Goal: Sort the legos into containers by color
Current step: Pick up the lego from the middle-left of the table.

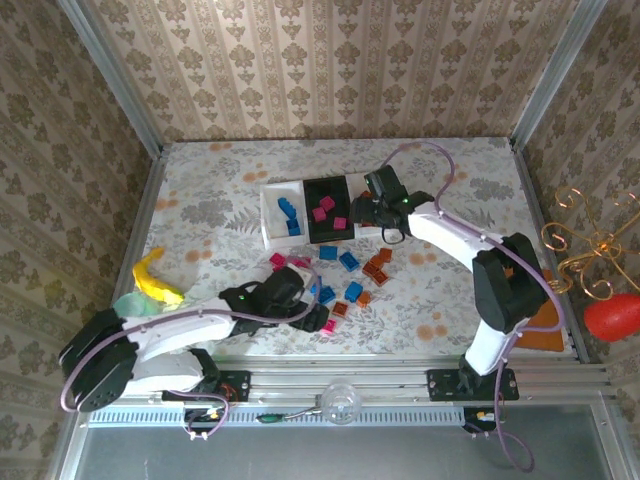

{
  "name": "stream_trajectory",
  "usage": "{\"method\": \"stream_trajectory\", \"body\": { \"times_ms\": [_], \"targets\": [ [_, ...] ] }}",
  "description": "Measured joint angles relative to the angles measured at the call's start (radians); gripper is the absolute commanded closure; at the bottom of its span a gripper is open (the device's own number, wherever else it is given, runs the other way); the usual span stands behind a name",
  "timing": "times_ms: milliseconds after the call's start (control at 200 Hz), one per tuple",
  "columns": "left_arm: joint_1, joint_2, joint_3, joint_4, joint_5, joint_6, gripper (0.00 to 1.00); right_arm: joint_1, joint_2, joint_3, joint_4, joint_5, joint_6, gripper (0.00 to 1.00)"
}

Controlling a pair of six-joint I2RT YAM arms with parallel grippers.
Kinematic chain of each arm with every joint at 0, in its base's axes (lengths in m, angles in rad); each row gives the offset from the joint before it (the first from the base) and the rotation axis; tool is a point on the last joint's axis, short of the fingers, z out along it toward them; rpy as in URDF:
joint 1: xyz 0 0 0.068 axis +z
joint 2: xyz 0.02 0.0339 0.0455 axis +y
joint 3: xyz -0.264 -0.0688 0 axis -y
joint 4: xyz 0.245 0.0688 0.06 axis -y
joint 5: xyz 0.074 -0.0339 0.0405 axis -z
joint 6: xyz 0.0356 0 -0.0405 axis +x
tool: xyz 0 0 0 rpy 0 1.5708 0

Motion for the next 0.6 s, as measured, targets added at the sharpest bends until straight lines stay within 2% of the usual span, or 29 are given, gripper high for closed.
{"method": "stream_trajectory", "body": {
  "times_ms": [145,405,600],
  "targets": [
    [-0.069,0.107,0.056,-0.011,-0.012,0.016,0.15,0.004,-0.029,-0.055,0.013,0.0,0.0,0.28],
    [-0.12,0.266,0.2,-0.064,-0.048,0.059,0.29,0.004,-0.069,-0.082,0.016,0.0,0.0,0.28],
    [-0.148,0.327,0.231,-0.131,-0.069,0.063,0.39,0.002,-0.097,-0.093,0.02,0.0,0.0,0.27]
  ]
}}
